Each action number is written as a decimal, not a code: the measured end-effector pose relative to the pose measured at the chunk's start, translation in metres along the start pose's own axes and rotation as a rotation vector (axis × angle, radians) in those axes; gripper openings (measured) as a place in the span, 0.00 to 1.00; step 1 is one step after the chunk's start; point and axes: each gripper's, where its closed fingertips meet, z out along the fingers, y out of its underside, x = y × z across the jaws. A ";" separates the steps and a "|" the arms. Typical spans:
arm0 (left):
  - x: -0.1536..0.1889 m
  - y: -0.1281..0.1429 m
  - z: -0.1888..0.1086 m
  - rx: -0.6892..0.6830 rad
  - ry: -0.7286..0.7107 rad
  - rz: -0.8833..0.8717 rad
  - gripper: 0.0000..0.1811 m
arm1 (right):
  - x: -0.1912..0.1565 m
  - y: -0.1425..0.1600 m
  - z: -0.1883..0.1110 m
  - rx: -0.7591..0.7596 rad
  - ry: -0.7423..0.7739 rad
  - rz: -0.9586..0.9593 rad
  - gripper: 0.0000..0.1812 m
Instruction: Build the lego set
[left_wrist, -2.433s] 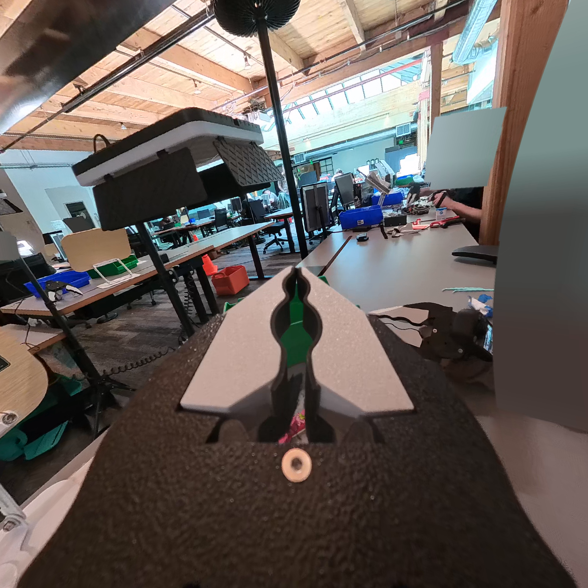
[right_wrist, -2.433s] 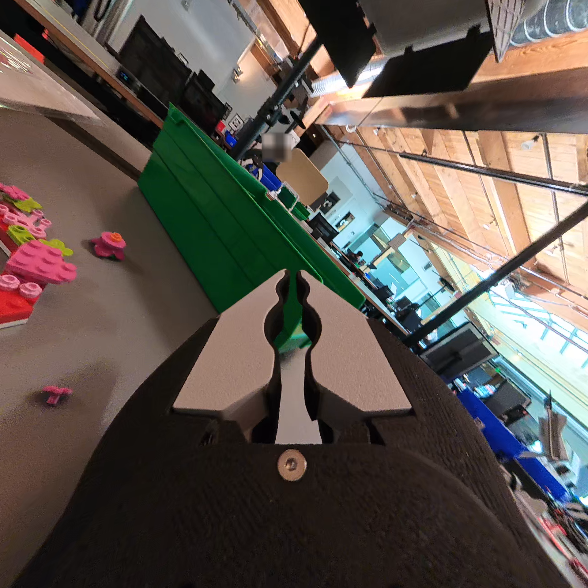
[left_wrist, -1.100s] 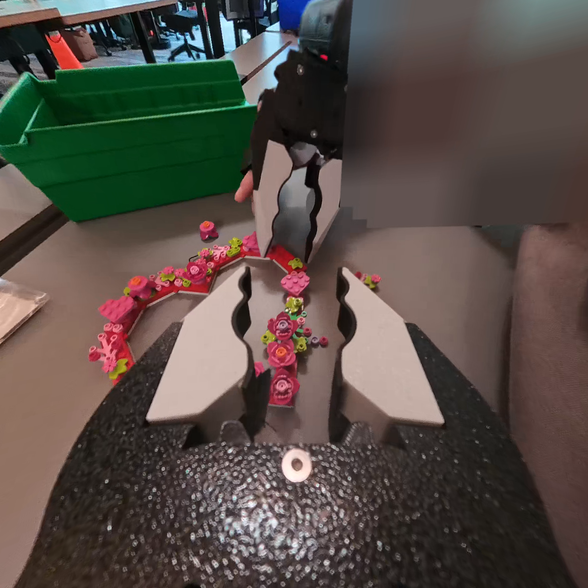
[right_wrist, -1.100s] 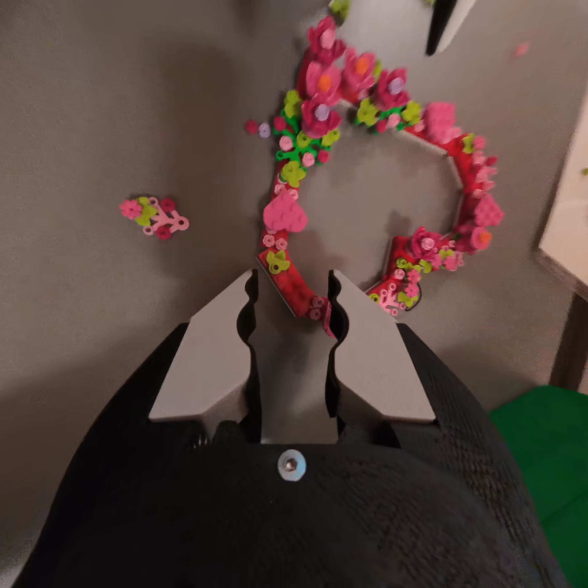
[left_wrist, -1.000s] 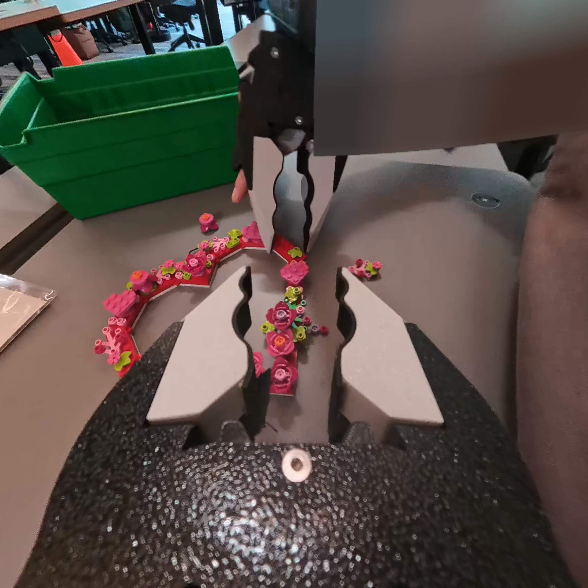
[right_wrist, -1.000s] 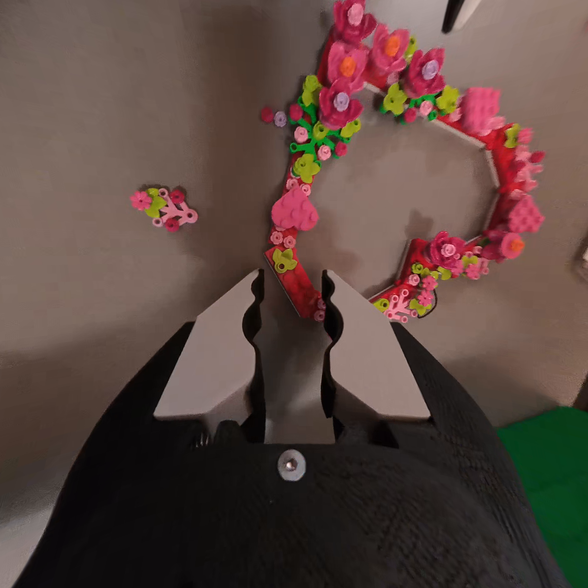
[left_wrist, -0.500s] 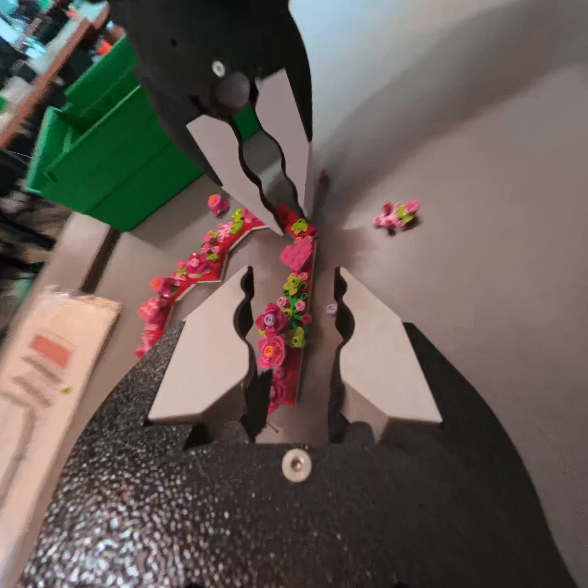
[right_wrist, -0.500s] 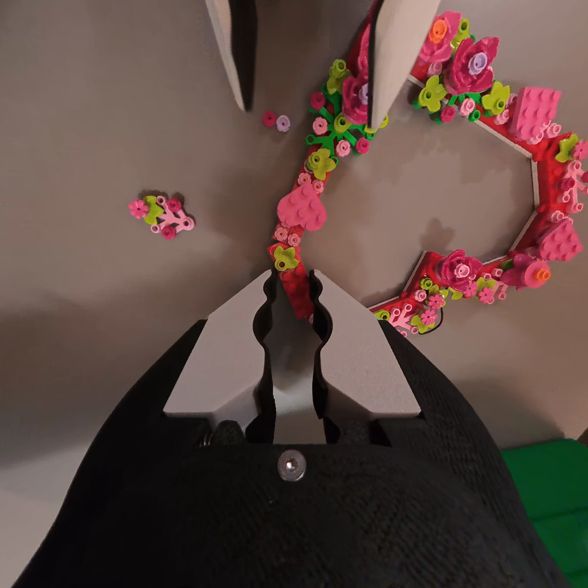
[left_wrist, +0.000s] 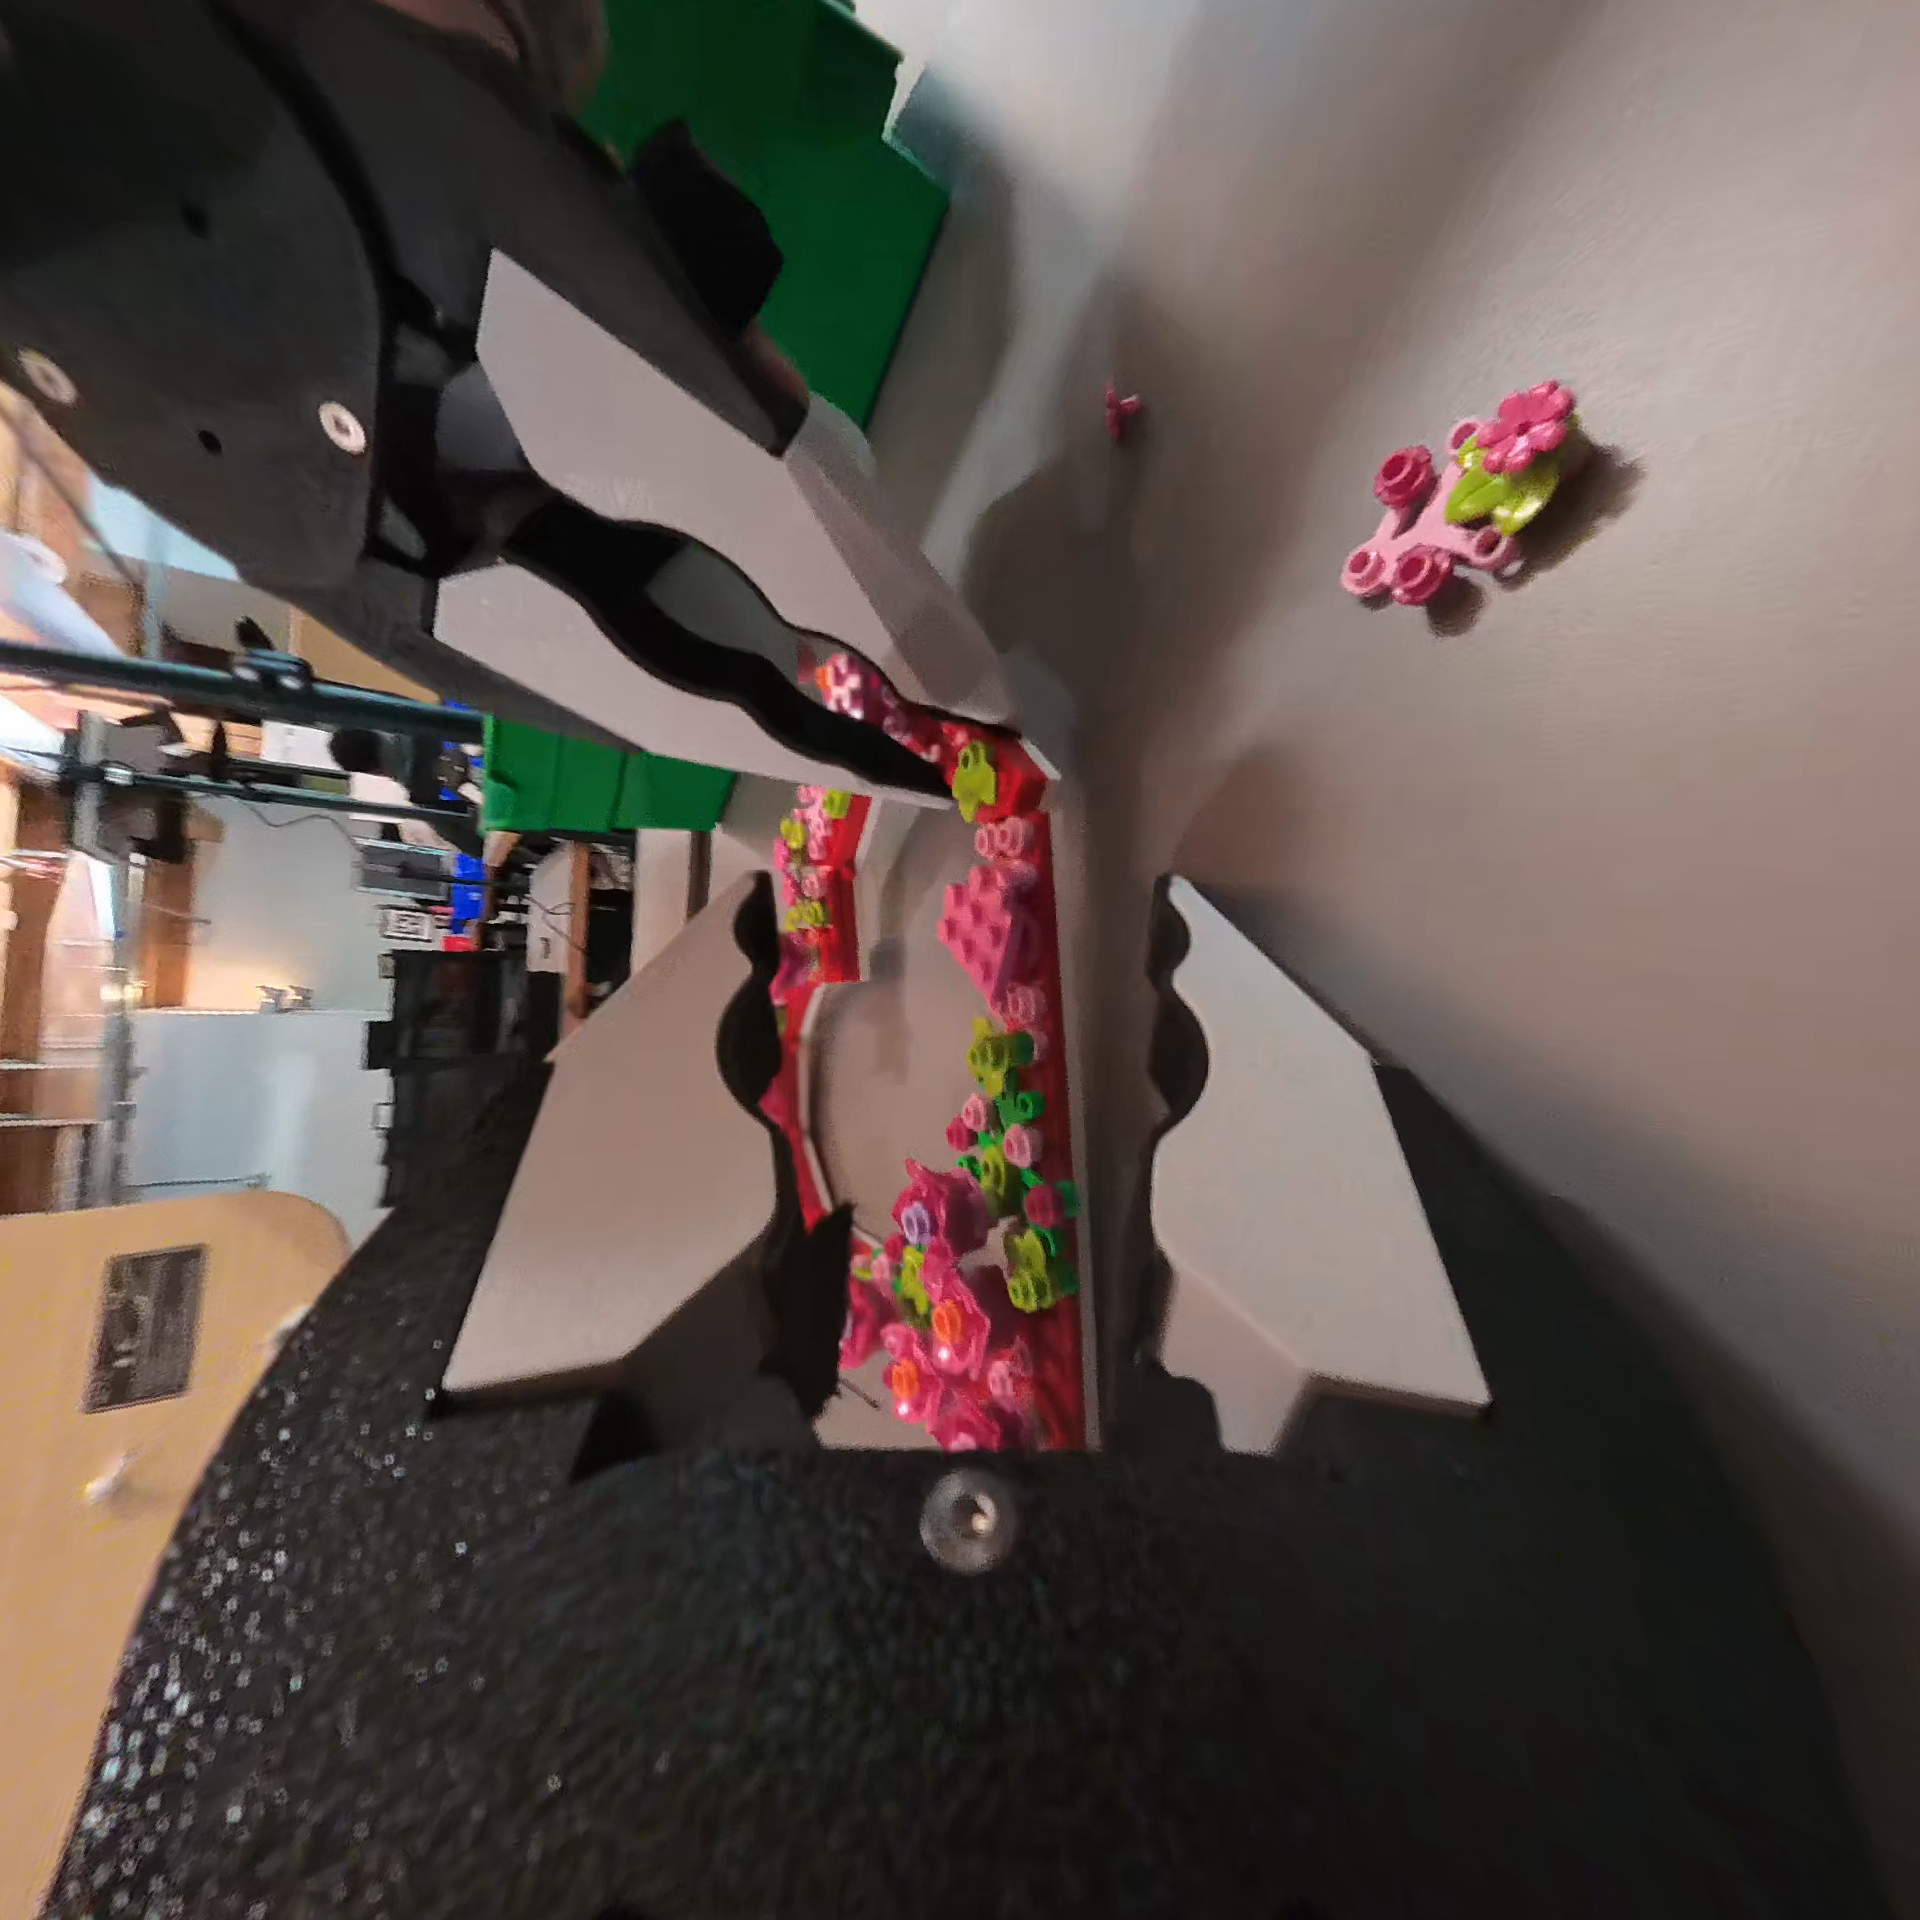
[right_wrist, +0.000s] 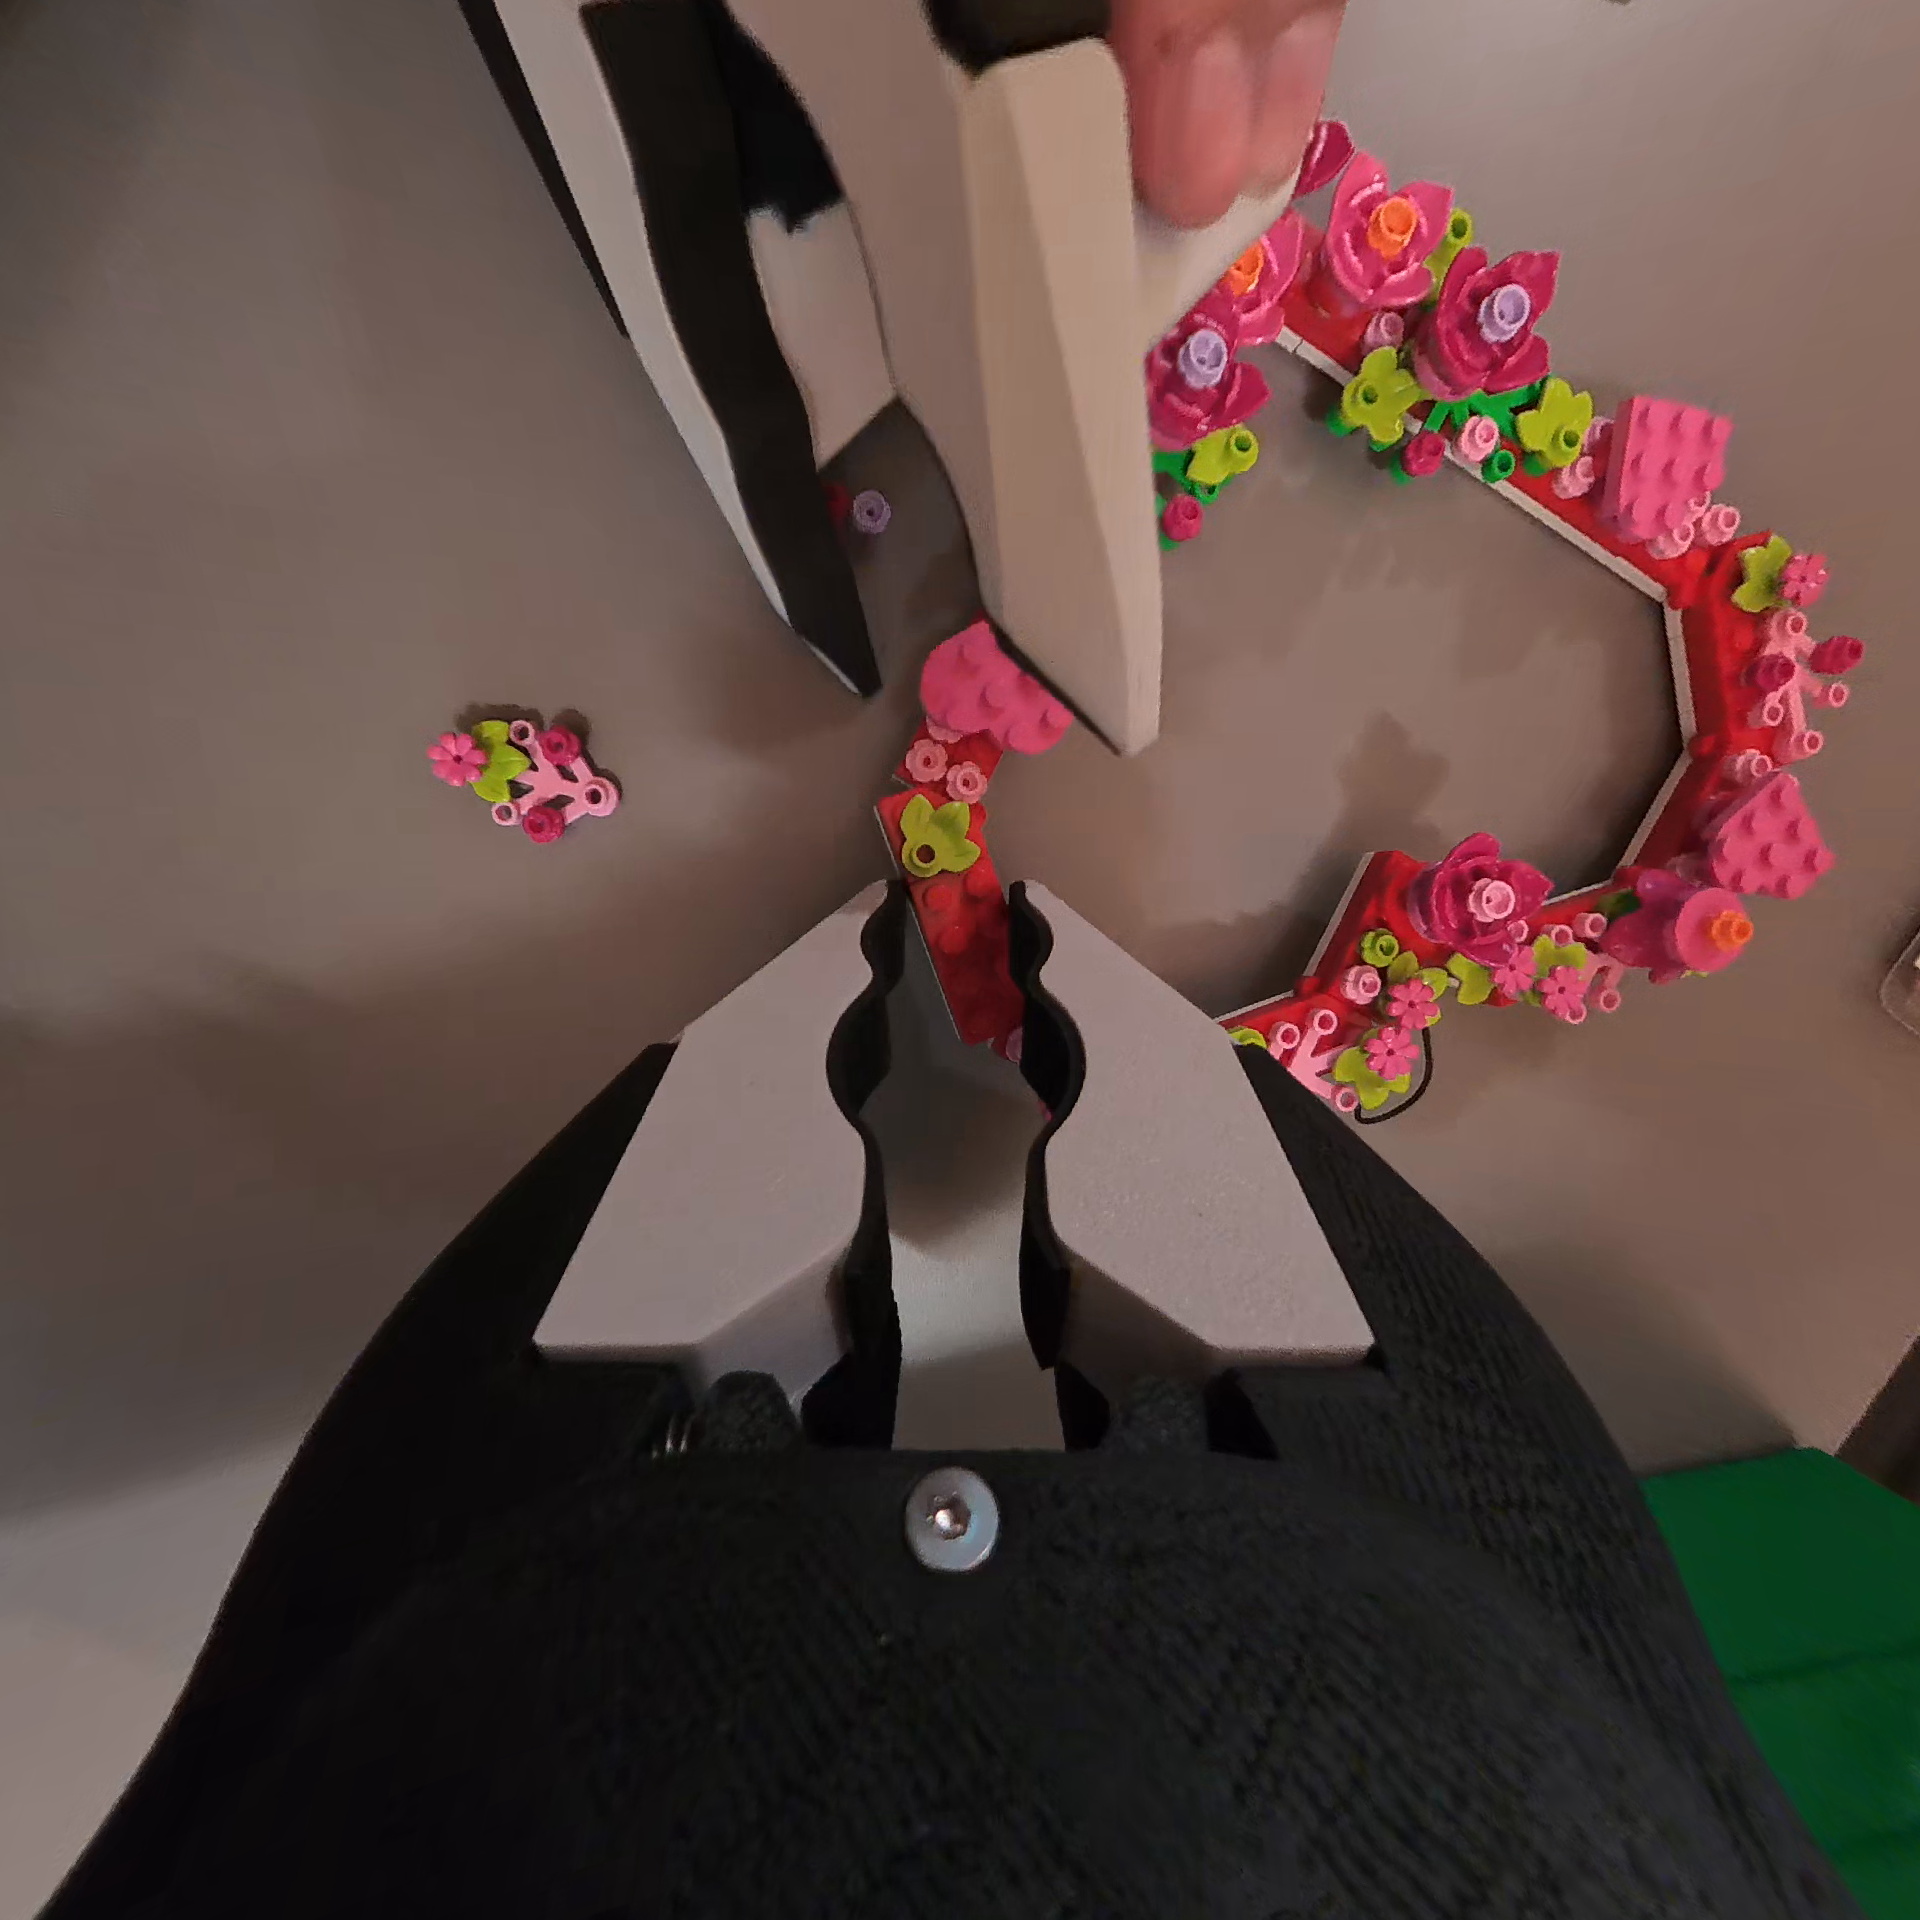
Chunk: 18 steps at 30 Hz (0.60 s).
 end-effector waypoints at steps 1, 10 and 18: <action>-0.002 -0.001 0.002 0.000 -0.023 0.025 0.39 | 0.000 -0.001 0.000 0.005 -0.005 0.003 0.10; -0.016 0.010 0.010 -0.027 -0.150 0.192 0.32 | 0.003 -0.012 -0.006 0.085 -0.040 0.040 0.10; -0.008 0.013 0.008 0.015 -0.214 0.332 0.12 | 0.006 -0.015 -0.004 0.127 -0.021 0.056 0.09</action>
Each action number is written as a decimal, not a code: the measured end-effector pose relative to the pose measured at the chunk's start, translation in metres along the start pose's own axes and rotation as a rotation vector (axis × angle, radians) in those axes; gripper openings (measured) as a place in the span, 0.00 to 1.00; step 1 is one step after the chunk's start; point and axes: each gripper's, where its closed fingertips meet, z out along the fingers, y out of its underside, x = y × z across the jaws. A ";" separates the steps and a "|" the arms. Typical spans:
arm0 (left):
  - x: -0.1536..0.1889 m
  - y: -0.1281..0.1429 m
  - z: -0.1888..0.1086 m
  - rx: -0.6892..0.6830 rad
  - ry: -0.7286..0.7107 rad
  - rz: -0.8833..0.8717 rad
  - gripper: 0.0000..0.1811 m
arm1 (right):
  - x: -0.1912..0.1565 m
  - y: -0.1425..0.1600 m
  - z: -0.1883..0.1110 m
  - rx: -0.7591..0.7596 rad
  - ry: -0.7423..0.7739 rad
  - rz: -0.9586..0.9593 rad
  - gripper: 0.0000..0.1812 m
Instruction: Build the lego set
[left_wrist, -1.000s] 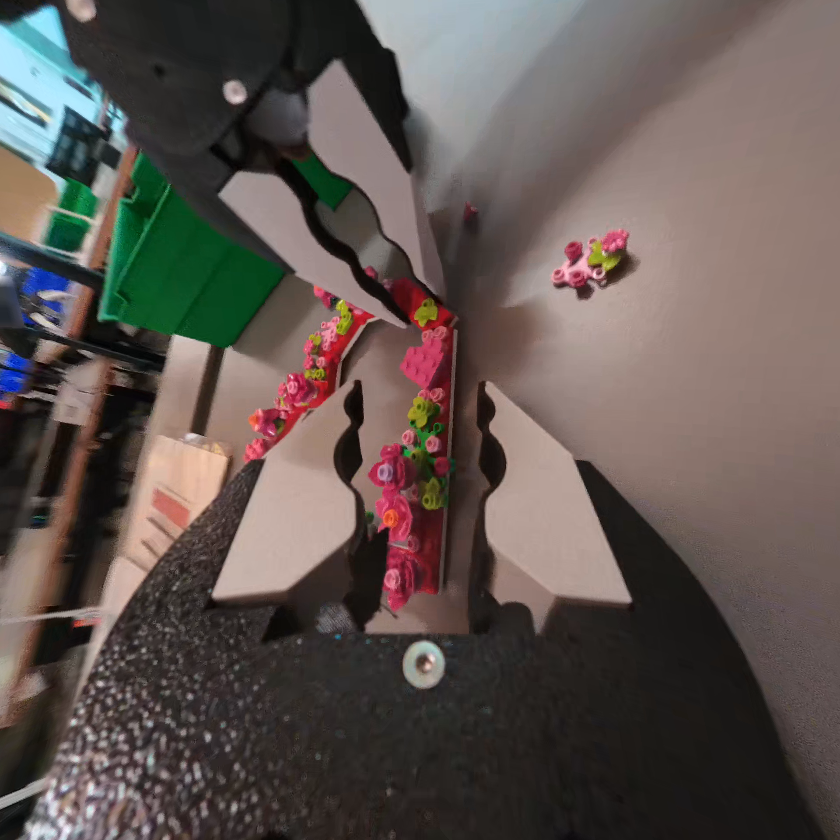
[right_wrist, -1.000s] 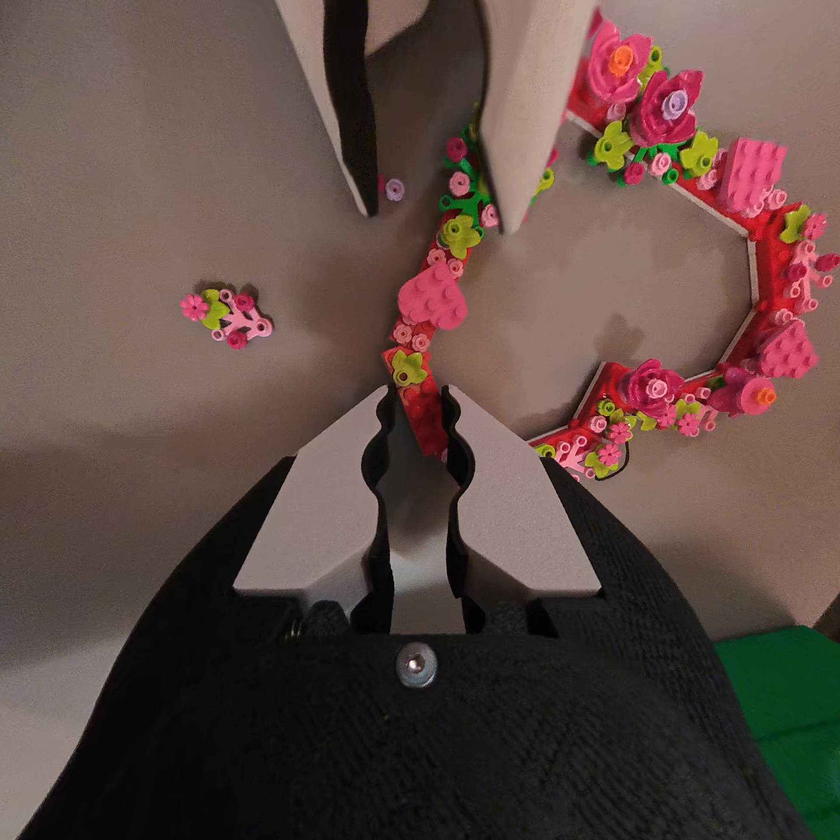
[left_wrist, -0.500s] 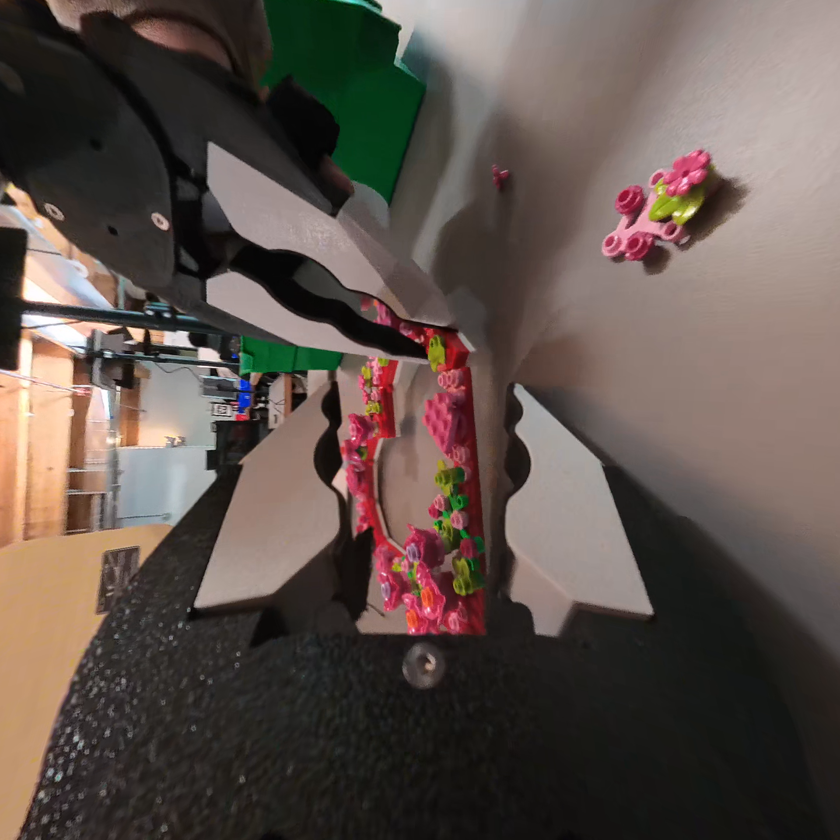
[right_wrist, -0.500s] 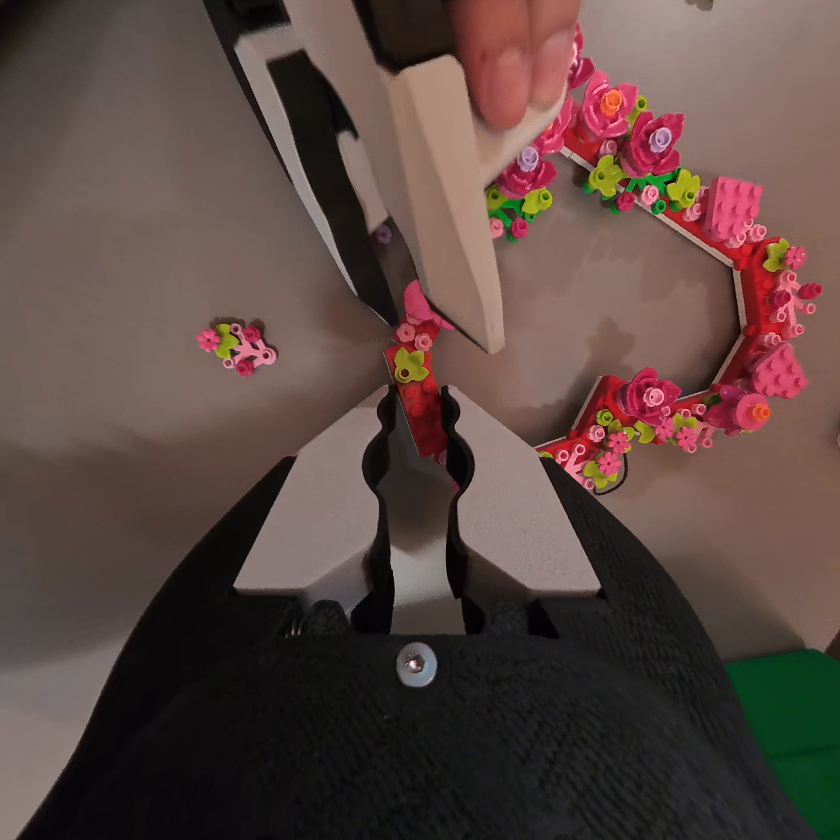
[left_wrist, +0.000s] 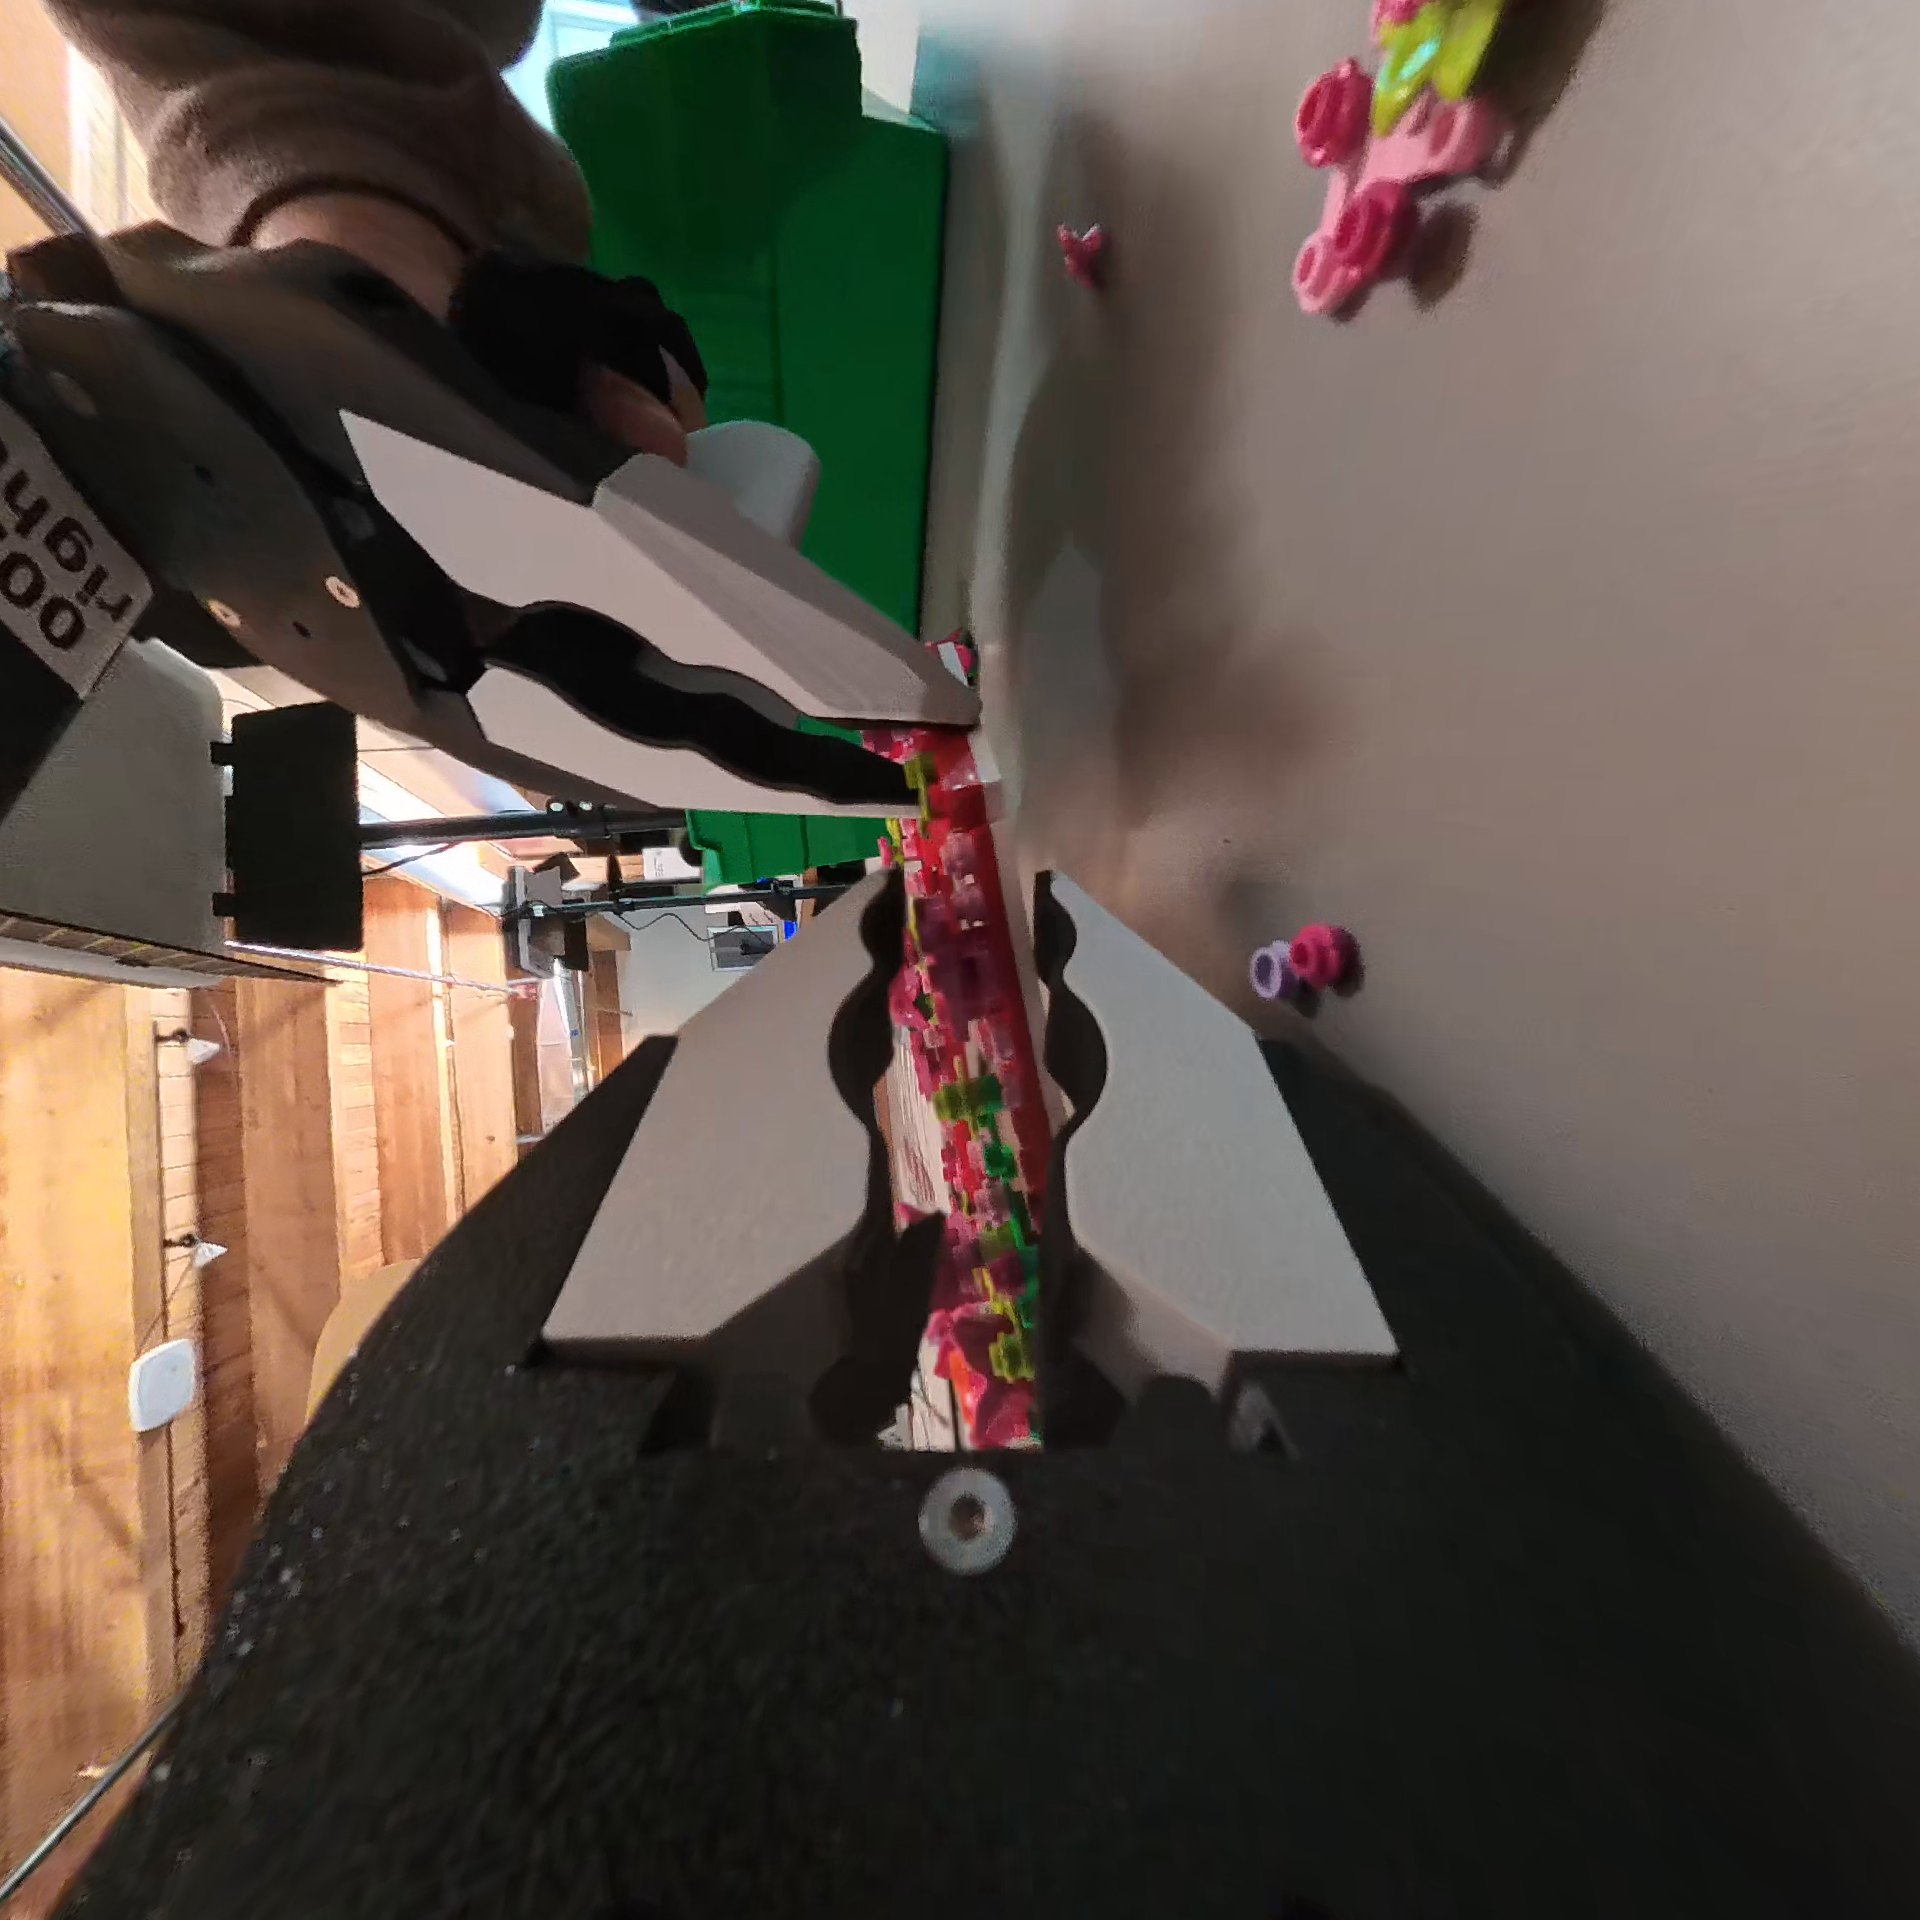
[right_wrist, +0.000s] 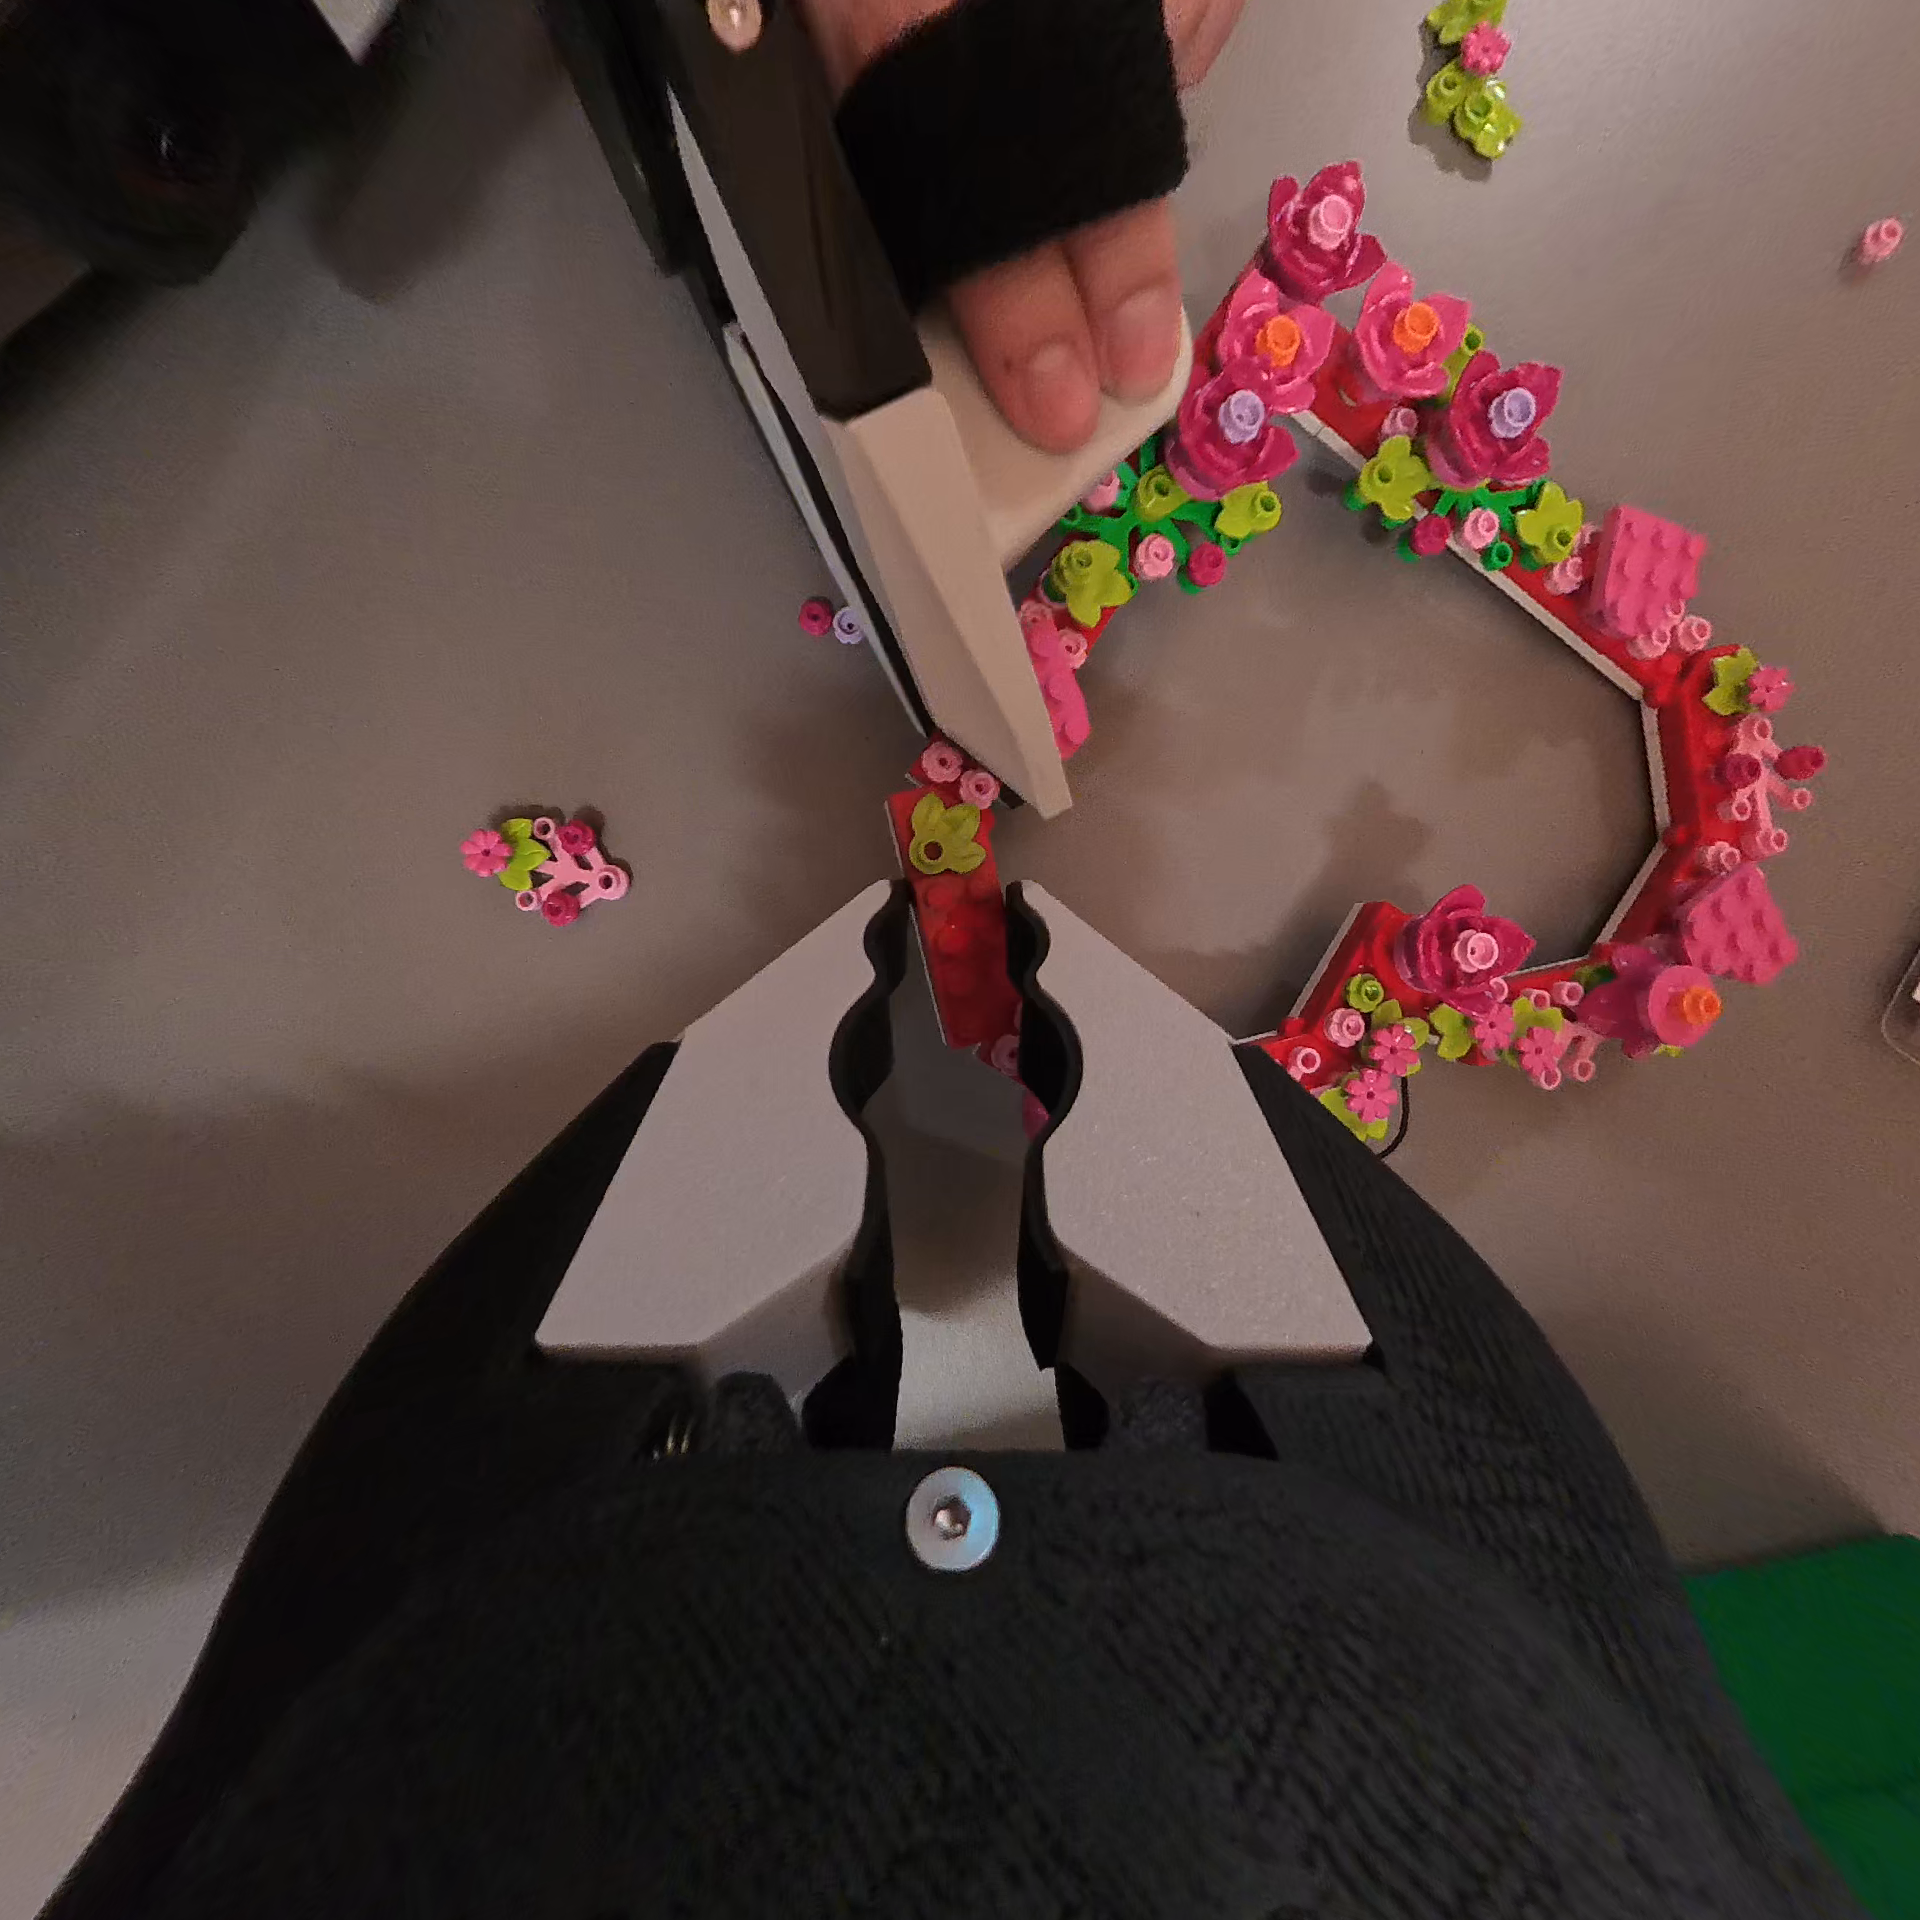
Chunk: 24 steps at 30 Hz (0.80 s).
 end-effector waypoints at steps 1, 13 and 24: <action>0.001 0.000 0.000 0.000 -0.004 0.012 0.11 | 0.001 0.000 0.000 0.004 0.009 0.001 0.09; 0.006 0.000 0.002 0.018 -0.010 0.012 0.10 | -0.025 0.029 -0.034 0.206 0.342 0.282 0.15; 0.007 0.000 0.002 0.023 0.002 -0.004 0.10 | -0.048 0.061 -0.025 0.192 0.530 0.265 0.03</action>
